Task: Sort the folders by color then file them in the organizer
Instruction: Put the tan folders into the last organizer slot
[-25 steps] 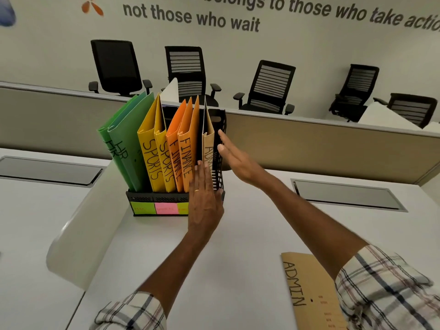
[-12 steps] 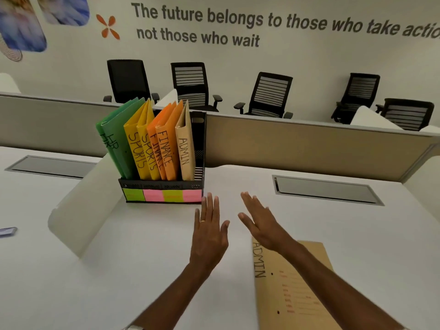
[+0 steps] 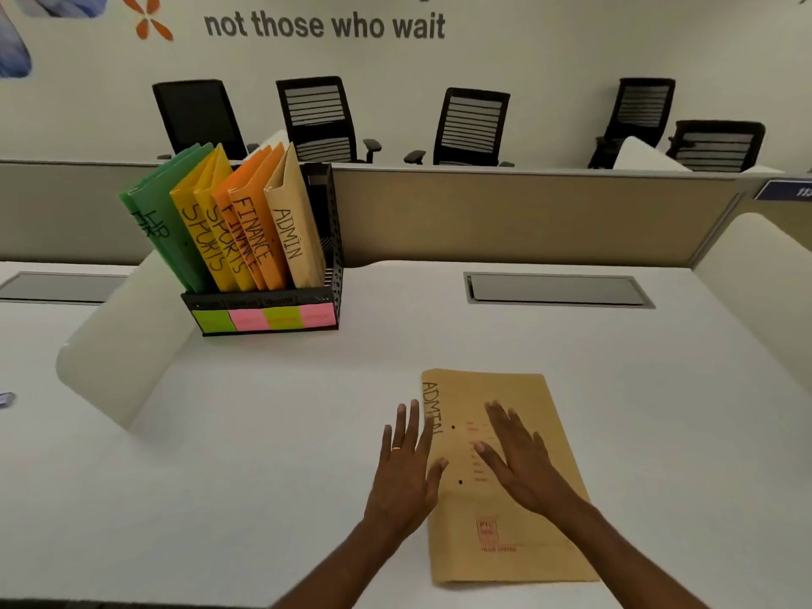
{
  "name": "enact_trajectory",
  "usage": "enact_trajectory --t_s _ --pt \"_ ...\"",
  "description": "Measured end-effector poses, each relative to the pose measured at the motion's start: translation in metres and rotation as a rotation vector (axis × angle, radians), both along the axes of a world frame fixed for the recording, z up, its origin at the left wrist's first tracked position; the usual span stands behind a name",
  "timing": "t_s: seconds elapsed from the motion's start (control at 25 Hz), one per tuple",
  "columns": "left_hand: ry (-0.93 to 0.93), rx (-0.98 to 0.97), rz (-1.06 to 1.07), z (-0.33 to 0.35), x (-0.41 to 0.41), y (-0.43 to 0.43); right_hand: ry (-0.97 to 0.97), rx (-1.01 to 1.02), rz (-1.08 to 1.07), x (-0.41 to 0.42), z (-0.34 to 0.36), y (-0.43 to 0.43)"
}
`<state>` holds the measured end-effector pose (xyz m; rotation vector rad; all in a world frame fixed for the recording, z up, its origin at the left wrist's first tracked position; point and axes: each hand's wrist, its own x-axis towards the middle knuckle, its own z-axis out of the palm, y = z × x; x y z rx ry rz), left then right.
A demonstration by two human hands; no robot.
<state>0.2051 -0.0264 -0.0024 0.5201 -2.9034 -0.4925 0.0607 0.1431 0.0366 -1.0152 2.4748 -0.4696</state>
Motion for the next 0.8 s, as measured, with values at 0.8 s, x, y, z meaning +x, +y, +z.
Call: enact_trajectory --t_s 0.8 --pt "-0.095 1.537 0.312 0.013 0.014 0.014 -0.098 0.139 -0.442 0.033 -0.058 0.066"
